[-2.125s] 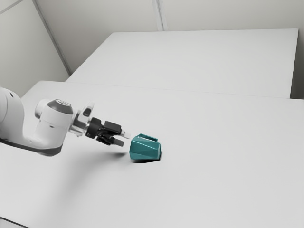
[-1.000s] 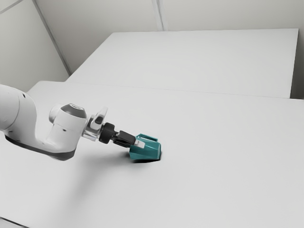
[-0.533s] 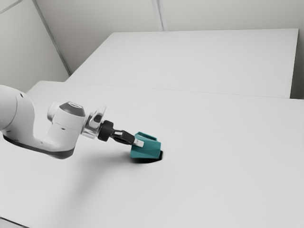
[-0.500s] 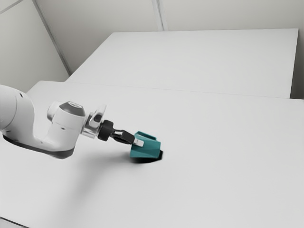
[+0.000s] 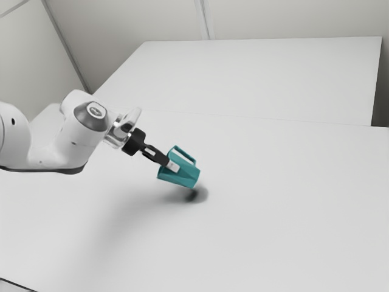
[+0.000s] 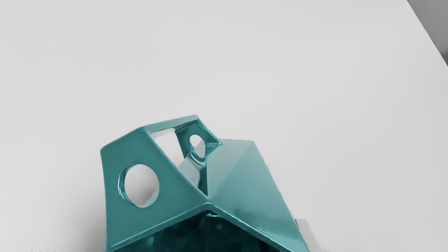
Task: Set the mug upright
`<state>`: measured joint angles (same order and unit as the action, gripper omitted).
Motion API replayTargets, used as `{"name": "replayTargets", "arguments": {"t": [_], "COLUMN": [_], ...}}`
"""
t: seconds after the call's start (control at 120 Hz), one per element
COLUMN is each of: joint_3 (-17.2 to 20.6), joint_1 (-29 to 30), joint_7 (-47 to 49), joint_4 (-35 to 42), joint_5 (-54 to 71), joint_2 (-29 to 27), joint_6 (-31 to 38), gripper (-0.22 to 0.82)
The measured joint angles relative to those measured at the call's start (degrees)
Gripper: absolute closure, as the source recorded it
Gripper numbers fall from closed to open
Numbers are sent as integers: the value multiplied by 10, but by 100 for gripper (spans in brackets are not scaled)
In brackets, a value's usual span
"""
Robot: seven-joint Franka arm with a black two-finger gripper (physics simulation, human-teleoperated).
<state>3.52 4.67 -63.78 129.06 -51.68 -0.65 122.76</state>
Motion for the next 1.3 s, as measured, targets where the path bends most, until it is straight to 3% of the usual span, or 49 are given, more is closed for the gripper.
{"name": "replayTargets", "arguments": {"t": [0.383,0.658,1.008,1.3], "joint_3": [-21,-16,-14,-14], "joint_1": [-29,-26,26,12], "joint_7": [175,299,428,498], "joint_4": [-104,-112,-104,-88], "joint_5": [289,455,528,534], "joint_2": [6,17,39,47], "joint_6": [-112,-164,-170,-160], "gripper": [79,79,79,79]}}
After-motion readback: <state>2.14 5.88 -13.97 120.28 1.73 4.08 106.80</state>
